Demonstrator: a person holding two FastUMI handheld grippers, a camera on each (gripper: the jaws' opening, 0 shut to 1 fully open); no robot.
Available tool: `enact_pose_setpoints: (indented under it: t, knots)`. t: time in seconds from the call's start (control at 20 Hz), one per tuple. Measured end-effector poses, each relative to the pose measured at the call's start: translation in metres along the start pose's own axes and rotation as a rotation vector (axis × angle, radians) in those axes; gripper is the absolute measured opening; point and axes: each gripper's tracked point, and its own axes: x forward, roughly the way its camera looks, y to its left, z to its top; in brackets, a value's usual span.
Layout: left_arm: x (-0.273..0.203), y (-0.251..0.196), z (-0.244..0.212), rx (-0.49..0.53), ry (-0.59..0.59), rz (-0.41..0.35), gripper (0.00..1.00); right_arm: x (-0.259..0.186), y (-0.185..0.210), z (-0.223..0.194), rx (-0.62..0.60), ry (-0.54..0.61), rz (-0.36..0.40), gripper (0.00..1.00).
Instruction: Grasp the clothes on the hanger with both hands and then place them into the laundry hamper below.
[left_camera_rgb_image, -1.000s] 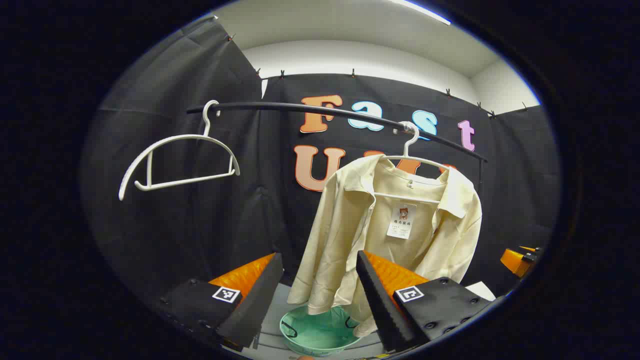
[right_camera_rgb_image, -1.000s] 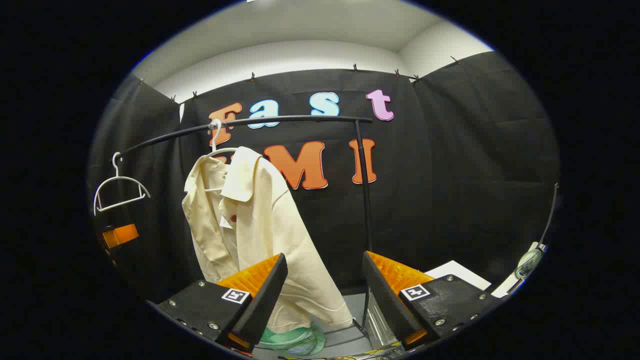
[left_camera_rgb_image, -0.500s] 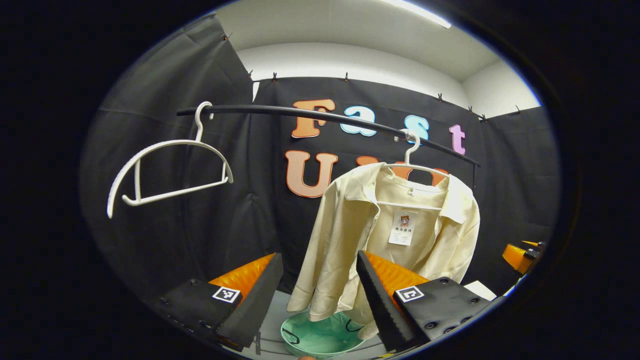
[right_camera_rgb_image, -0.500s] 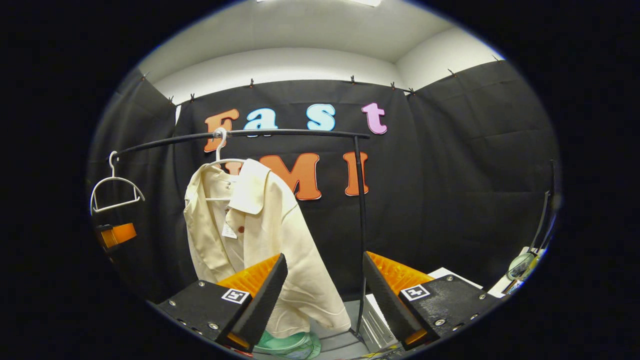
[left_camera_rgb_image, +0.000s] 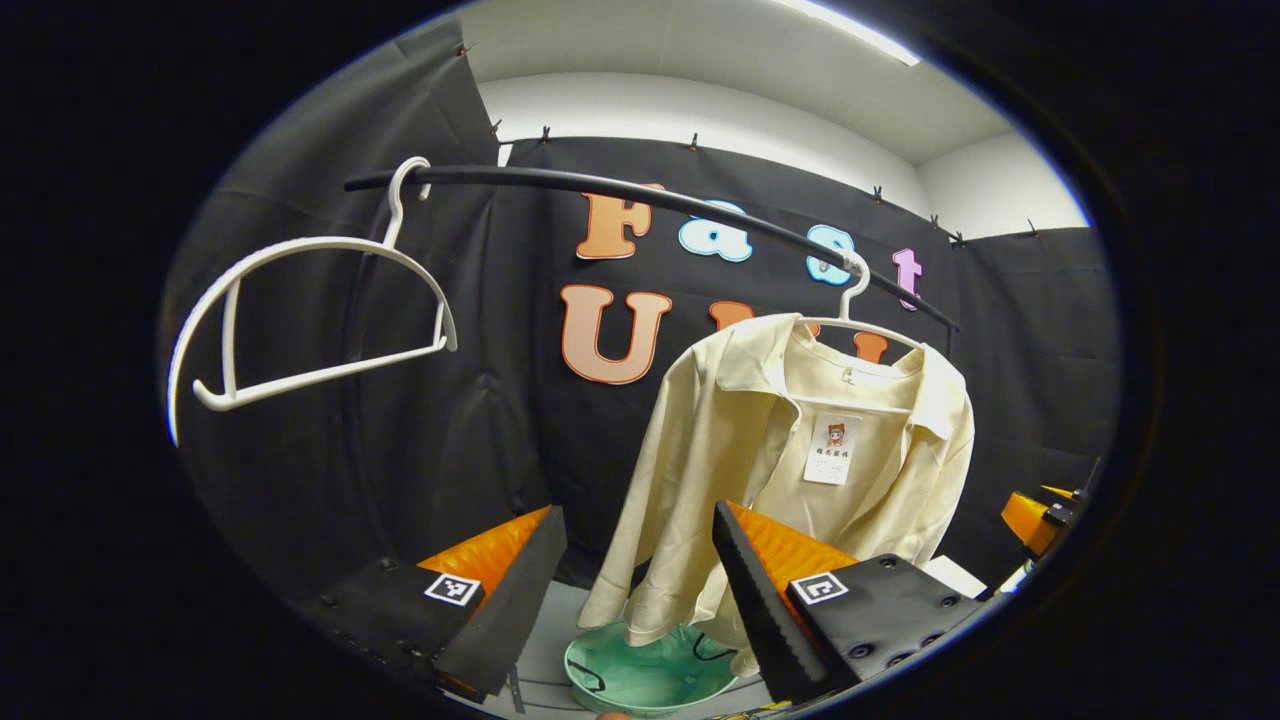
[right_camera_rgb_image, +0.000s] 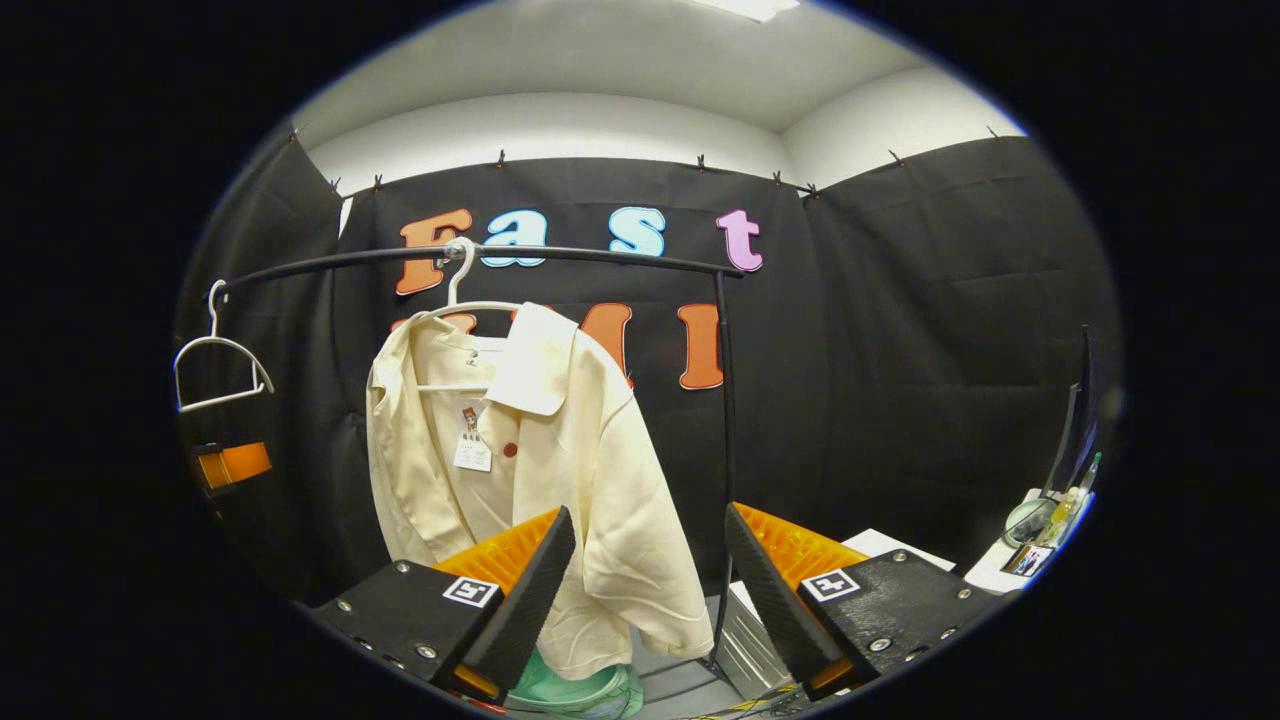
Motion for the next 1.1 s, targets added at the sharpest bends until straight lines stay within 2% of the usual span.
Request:
enact_pose_setpoints:
  t: [0.1,0.15,0.25,0.3,0.35,0.4,0.5,0.6,0.65,0.75,0.8,0.85,1.0,1.05,1.1]
  knots:
    - [0.002,0.004,0.000,0.007,0.009,-0.007,1.00,-0.002,0.006,0.000,-0.008,0.008,0.001,0.94]
    - [0.002,0.005,0.002,0.007,0.004,-0.009,0.97,-0.002,0.008,0.000,-0.016,0.010,0.001,0.94]
    - [0.003,0.003,0.002,0.001,0.005,-0.016,1.00,-0.003,0.010,0.002,-0.028,0.017,-0.001,0.94]
    - [0.002,0.001,0.000,-0.002,0.007,-0.022,0.97,-0.002,0.012,0.004,-0.026,0.015,0.001,0.94]
    - [0.002,0.001,0.000,-0.001,0.007,-0.024,1.00,-0.002,0.013,0.005,-0.024,0.015,0.004,0.94]
    - [0.002,0.001,0.001,0.001,0.005,-0.022,0.97,-0.001,0.016,0.005,-0.025,0.018,0.009,0.94]
    - [0.000,0.002,0.001,0.002,0.003,-0.021,0.97,0.002,0.025,0.004,-0.030,0.021,0.020,0.94]
    - [-0.002,0.001,0.000,-0.005,0.005,-0.031,1.00,0.007,0.038,0.004,-0.033,0.021,0.044,0.94]
    - [-0.002,0.002,-0.001,-0.007,0.007,-0.030,0.97,0.010,0.045,0.005,-0.038,0.023,0.057,0.94]
    - [-0.004,0.006,-0.003,-0.002,0.011,-0.025,0.97,0.015,0.058,0.006,-0.047,0.024,0.082,0.94]
    - [-0.005,0.008,-0.003,-0.001,0.012,-0.022,1.00,0.020,0.064,0.006,-0.050,0.023,0.090,0.94]
    - [-0.006,0.009,-0.004,-0.003,0.014,-0.018,0.97,0.024,0.070,0.006,-0.052,0.024,0.095,0.94]
    - [-0.008,0.015,-0.009,-0.008,0.028,-0.011,1.00,0.038,0.086,0.002,-0.035,0.040,0.116,0.94]
    - [-0.008,0.018,-0.009,-0.006,0.030,-0.005,0.97,0.043,0.093,0.000,-0.031,0.045,0.124,0.94]
    - [-0.006,0.021,-0.010,-0.005,0.031,0.002,1.00,0.048,0.099,0.000,-0.029,0.047,0.130,0.94]
